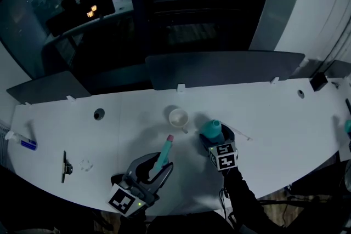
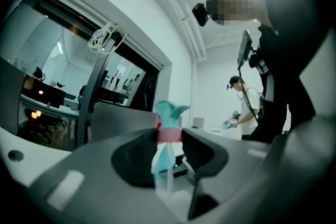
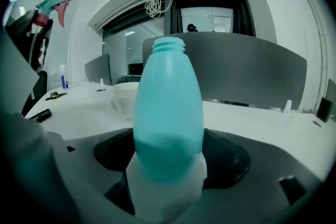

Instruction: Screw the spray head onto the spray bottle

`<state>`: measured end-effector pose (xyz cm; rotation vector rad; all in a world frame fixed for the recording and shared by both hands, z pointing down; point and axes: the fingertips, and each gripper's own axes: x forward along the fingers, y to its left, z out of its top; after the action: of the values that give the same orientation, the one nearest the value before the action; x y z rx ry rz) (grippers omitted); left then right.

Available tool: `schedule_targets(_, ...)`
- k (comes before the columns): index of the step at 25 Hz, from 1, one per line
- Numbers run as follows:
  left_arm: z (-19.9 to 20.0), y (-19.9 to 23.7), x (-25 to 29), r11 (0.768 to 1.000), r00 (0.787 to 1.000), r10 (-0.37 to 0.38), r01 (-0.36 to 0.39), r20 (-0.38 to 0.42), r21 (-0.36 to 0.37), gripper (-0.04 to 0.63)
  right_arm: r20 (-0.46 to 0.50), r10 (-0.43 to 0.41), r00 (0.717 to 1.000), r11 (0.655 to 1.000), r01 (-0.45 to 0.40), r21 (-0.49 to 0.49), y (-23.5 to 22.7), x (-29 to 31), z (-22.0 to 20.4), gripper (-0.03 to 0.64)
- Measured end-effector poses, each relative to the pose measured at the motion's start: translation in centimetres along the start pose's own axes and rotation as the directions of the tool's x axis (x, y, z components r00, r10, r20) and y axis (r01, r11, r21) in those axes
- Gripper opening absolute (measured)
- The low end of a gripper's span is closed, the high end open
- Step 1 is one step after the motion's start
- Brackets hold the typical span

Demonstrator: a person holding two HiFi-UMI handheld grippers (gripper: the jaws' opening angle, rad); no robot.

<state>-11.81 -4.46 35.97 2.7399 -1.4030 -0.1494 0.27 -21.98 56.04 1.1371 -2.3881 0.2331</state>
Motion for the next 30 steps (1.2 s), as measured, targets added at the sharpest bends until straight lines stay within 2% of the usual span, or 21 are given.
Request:
schedule_targets(4, 0.9, 0.5, 0.4, 1.000, 0.999, -0.002, 0.003, 0.050, -0.031, 0.146, 0.041, 0.047, 0.998, 0.993, -0.043, -0.109, 1.8, -1.7, 0.6, 0.402)
schedule_targets(8, 3.8, 1.0, 1.7, 0.998, 0.988, -0.038, 0.044, 0.149, -0.038, 0.146, 0.064, 0.114, 0.991, 0.979, -0.101, -0.176, 5.0, -4.7, 0.5, 0.400)
schedule_targets(11, 7.3, 0.3, 3.2, 0.995, 0.963, -0.098, 0.104, 0.251, -0.010, 0.146, 0.038, 0.157, 0.987, 0.972, -0.147, -0.184, 7.4, -6.7, -0.9, 0.400)
schedule_targets(14, 9.6, -1.3, 5.2, 0.984, 0.937, -0.174, 0.174, 0.302, 0.028, 0.146, -0.001, 0.188, 0.982, 0.965, -0.185, -0.183, 9.5, -8.3, -2.1, 0.400)
schedule_targets(18, 9.9, -3.3, 6.9, 0.966, 0.914, -0.250, 0.256, 0.320, 0.023, 0.146, -0.030, 0.185, 0.982, 0.958, -0.187, -0.217, 11.3, -8.5, -3.0, 0.400)
schedule_targets(22, 9.1, -5.3, 7.4, 0.945, 0.898, -0.310, 0.326, 0.314, 0.001, 0.146, -0.043, 0.163, 0.986, 0.962, -0.169, -0.213, 10.9, -8.4, -3.5, 0.400)
schedule_targets(24, 8.5, -5.6, 7.2, 0.938, 0.895, -0.326, 0.346, 0.303, -0.010, 0.146, -0.045, 0.148, 0.988, 0.967, -0.154, -0.202, 10.6, -8.4, -3.7, 0.400)
schedule_targets(27, 7.2, -5.4, 7.2, 0.929, 0.895, -0.329, 0.365, 0.302, -0.069, 0.146, -0.049, 0.132, 0.990, 0.974, -0.138, -0.181, 10.2, -8.2, -4.0, 0.400)
schedule_targets(30, 5.4, -5.0, 7.5, 0.924, 0.905, -0.316, 0.361, 0.284, -0.123, 0.146, -0.047, 0.133, 0.990, 0.976, -0.139, -0.170, 10.2, -8.1, -4.2, 0.400)
